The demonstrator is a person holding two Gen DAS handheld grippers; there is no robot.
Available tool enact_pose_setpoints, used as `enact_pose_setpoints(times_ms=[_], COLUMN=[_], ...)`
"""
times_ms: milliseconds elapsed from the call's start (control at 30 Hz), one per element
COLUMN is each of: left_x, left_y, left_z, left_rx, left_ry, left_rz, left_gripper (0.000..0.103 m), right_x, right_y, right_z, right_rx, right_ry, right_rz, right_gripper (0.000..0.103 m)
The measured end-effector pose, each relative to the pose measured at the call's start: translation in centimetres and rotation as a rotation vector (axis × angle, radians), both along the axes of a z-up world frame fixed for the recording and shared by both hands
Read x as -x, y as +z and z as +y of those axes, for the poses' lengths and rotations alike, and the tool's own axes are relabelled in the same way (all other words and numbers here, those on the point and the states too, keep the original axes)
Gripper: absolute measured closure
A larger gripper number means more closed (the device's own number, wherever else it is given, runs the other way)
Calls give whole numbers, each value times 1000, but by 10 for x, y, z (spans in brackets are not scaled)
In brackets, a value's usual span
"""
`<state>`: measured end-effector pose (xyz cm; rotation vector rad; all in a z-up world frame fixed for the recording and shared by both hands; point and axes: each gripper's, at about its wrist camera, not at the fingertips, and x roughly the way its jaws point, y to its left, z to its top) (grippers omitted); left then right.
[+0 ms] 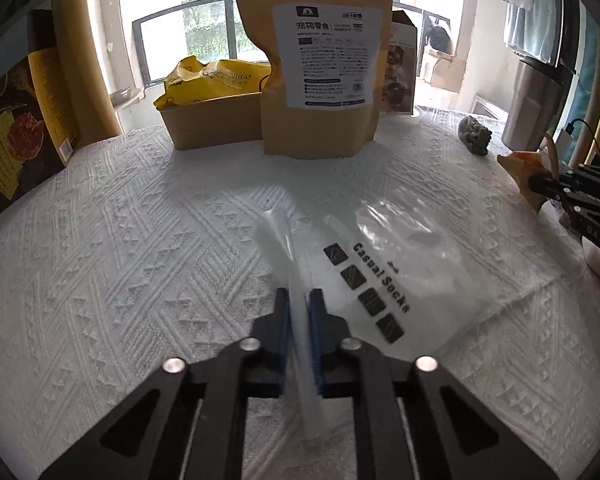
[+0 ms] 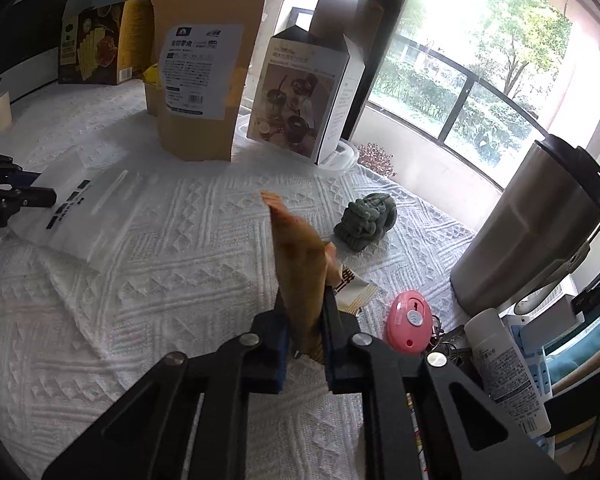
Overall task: Collect trash
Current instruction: 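Grasp the white Casual Socks bag with the left tool while the right tool grasps the orange wrapper, then carry the socks bag and orange wrapper over the yellow wastebasket with both tools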
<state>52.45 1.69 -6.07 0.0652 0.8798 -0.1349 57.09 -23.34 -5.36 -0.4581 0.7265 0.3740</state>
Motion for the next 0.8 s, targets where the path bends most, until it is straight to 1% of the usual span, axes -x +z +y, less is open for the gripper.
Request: enact_pose_setpoints(times_ms=[100,267,333,400,467,667,733,800], left_x=[11,42,60,78,95,147,167,191], left_y=[10,33,48,61,70,99,107,116], left_z=[0,-2,-2,0,1,1,-1,-4], left_rx=[13,80,111,169,207,250,257,248], left_ry=[9,20,23,18,25,29,32,29], left_rz=[-60,-155,-198,-233,-250,-322,-346,-376], left_gripper=[101,102,102,102,102,102,102,102], right_x=[11,44,62,81,101,168,198,222], right_y=[9,32,44,56,68,99,104,108], right_z=[-3,-3,-1,0,2,11,19,25], right_rx=[-10,-31,-38,-45,-55,-89,-66,-51], right_ry=[9,33,50,68,87,122,139,149], right_rz=[-21,-85,-110,-133,-148,-194,-229,-251], right_gripper=[95,95,95,95,95,95,95,95])
